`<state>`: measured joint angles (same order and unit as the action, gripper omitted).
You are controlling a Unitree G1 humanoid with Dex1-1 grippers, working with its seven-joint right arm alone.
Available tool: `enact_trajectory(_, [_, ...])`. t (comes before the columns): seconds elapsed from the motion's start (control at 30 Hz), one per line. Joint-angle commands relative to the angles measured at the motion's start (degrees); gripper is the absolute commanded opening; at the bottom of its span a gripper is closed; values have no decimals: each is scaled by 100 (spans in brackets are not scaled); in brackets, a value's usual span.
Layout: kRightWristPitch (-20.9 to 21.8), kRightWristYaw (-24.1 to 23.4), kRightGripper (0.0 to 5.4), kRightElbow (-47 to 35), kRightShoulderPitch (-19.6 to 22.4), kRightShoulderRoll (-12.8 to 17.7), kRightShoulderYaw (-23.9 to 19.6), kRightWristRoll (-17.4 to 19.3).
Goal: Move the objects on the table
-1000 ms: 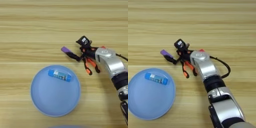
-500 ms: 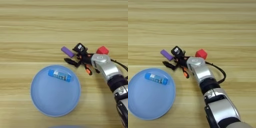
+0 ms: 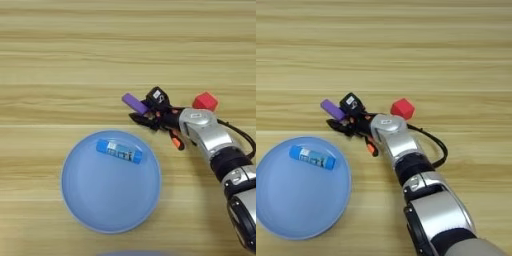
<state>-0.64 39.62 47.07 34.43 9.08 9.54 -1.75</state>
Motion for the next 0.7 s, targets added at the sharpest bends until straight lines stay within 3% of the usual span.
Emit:
enact_trajectory(0.03, [133, -125, 233, -118, 490, 47, -82, -23])
enact_trajectory(0.3, [152, -131, 145, -46, 531, 54, -125, -13])
enact_trajectory(0.7, [34, -70, 141, -372, 562, 143, -287, 106])
